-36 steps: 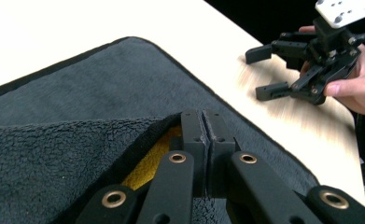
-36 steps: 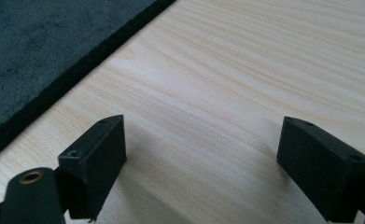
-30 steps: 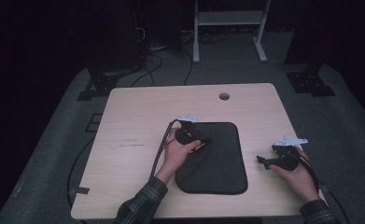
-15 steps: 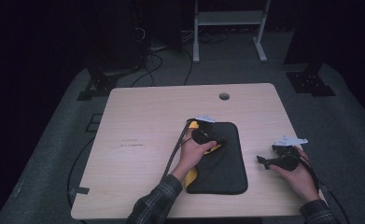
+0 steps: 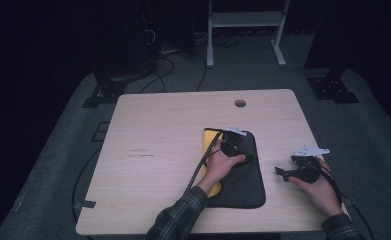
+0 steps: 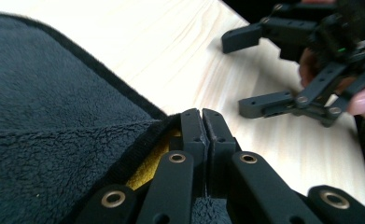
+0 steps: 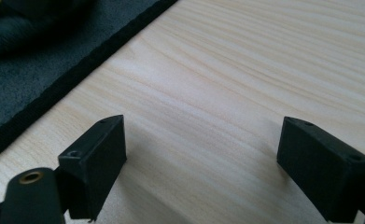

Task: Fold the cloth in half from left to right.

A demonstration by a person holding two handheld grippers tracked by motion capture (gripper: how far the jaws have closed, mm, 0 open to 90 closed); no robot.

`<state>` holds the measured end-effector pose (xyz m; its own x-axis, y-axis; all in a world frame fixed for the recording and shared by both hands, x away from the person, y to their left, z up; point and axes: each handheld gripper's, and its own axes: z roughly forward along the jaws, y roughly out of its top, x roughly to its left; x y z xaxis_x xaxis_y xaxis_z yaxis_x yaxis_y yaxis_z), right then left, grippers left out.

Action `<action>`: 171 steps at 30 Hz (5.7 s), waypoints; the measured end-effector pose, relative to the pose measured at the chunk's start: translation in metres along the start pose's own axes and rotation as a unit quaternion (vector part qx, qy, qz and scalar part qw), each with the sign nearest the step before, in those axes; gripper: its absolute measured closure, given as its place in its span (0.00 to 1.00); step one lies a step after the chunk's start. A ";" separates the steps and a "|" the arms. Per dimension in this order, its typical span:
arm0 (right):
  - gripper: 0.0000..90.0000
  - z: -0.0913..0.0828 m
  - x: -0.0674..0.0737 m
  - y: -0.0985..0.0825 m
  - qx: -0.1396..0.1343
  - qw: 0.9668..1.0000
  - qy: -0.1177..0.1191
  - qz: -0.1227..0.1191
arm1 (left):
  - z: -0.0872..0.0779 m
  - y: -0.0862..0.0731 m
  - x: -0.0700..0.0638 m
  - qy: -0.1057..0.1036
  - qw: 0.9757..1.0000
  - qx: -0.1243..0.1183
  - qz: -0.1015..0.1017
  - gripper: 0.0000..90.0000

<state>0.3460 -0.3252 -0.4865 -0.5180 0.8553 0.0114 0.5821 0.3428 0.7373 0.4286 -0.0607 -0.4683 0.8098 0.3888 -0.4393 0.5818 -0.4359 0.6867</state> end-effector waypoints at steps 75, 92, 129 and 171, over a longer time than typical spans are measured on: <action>0.16 0.000 0.000 0.000 0.000 1.000 0.000 0.001 | -0.168 -0.097 0.066 0.187 0.982 0.002 -0.037 0.97; 0.16 0.000 0.000 0.000 0.000 1.000 -0.001 0.002 | -0.217 -0.116 0.063 0.250 0.968 -0.020 -0.027 0.51; 0.51 -0.007 -0.001 0.004 -0.020 1.000 0.010 0.018 | -0.246 -0.203 0.038 0.290 0.956 0.003 0.045 0.01; 0.59 0.022 0.063 0.094 -0.064 0.990 0.112 -0.052 | -0.245 -0.204 0.039 0.290 0.956 -0.006 0.046 0.00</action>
<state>0.3816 -0.2306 -0.4309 -0.7062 0.7046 0.0697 0.4405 0.3602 0.8224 0.3233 0.2424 -0.4837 0.6773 0.7356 0.0153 0.5071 -0.4818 0.7146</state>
